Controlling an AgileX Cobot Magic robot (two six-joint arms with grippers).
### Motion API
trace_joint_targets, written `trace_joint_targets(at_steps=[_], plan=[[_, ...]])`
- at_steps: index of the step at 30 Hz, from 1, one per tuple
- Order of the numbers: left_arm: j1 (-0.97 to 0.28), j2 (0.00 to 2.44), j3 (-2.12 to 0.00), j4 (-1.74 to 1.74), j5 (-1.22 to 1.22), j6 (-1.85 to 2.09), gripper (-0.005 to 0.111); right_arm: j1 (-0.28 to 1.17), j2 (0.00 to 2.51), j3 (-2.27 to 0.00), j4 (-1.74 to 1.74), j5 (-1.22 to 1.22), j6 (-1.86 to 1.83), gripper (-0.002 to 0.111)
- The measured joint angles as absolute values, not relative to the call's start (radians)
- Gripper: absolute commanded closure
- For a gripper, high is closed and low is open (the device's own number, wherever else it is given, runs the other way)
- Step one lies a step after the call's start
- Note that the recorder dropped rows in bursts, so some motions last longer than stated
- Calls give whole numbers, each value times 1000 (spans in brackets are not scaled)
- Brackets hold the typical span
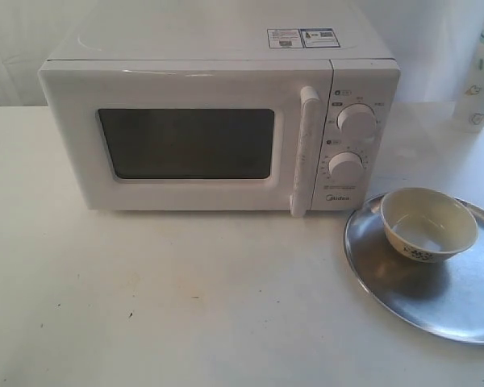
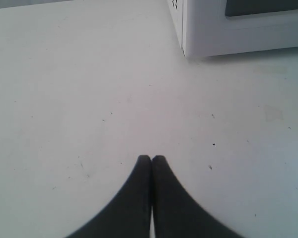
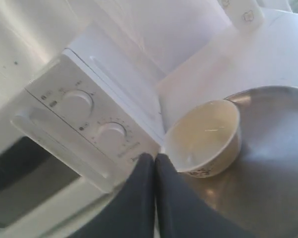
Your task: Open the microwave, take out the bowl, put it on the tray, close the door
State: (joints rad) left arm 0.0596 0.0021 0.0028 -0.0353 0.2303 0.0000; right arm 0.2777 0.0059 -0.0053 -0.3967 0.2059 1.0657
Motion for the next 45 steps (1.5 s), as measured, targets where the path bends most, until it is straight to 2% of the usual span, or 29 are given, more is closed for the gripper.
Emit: trace_joint_targets(at_steps=[2, 7, 10, 19, 45], plan=[[60, 2, 3, -35, 230, 0, 107, 278, 6, -5, -368, 283, 860, 108], [60, 2, 3, -35, 230, 0, 107, 278, 6, -5, -164, 327, 57, 108], [60, 2, 3, -35, 230, 0, 107, 273, 6, -5, -138, 327, -85, 108], [60, 2, 3, -35, 230, 0, 107, 90, 6, -5, -135, 335, -8, 108], [60, 2, 3, -35, 230, 0, 107, 84, 6, -5, -197, 335, 0, 108]])
